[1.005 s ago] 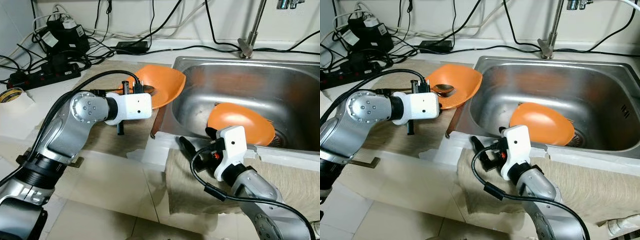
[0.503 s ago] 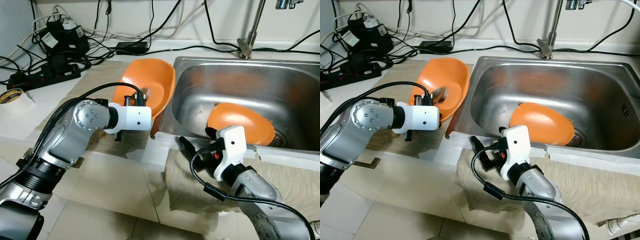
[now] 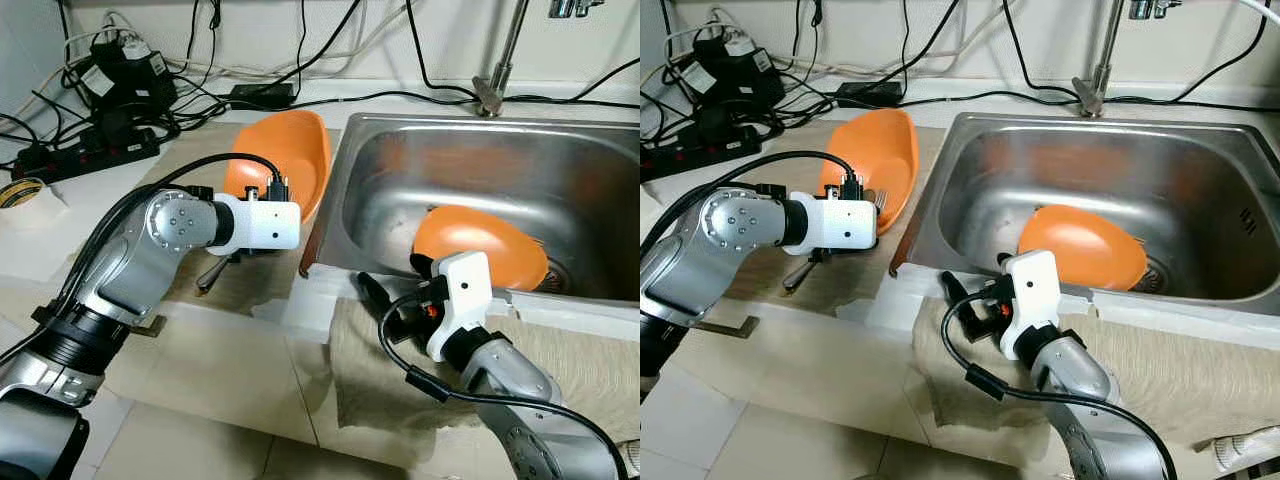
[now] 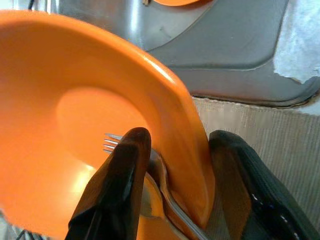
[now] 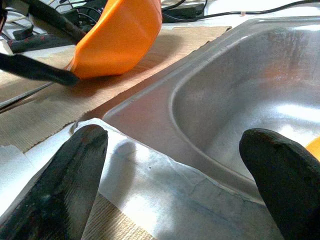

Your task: Kitchen organization

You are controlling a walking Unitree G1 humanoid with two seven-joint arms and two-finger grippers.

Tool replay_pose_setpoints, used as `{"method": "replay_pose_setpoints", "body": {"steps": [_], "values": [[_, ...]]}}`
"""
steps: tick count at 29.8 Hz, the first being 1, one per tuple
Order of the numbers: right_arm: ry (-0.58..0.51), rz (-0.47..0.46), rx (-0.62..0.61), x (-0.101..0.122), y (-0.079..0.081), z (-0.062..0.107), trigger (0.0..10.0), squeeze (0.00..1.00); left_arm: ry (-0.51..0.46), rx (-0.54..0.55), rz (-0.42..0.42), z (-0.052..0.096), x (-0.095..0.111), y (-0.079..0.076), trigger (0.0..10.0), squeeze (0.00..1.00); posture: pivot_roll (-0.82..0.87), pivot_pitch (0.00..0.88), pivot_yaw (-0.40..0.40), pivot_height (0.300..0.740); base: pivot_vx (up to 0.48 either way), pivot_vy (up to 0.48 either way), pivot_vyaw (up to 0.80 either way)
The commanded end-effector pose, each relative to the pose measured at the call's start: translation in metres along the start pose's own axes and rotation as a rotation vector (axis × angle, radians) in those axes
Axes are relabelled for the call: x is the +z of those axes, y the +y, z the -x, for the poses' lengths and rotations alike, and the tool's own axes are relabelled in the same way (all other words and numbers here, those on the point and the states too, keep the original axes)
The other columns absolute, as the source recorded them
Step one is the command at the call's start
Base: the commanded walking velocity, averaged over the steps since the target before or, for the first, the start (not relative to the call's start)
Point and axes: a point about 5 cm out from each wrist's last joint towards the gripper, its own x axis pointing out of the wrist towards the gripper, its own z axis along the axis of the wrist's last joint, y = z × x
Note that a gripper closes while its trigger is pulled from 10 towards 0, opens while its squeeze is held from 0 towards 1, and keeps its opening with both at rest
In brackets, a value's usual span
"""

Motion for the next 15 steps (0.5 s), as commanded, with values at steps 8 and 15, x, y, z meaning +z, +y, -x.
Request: {"method": "replay_pose_setpoints", "body": {"steps": [8, 15], "values": [[0.010, -0.003, 0.000, -0.003, 0.001, -0.001, 10.0, 0.00, -0.007, 0.057, -0.017, 0.009, 0.004, 0.019, 10.0, 0.00, 0.01, 0.000, 0.114, 0.736, 0.000, 0.000, 0.00], [0.011, -0.003, 0.002, -0.004, 0.001, -0.001, 10.0, 0.00, -0.011, 0.038, -0.033, 0.015, 0.006, 0.021, 10.0, 0.00, 0.02, 0.000, 0.113, 0.736, 0.000, 0.000, 0.00]]}}
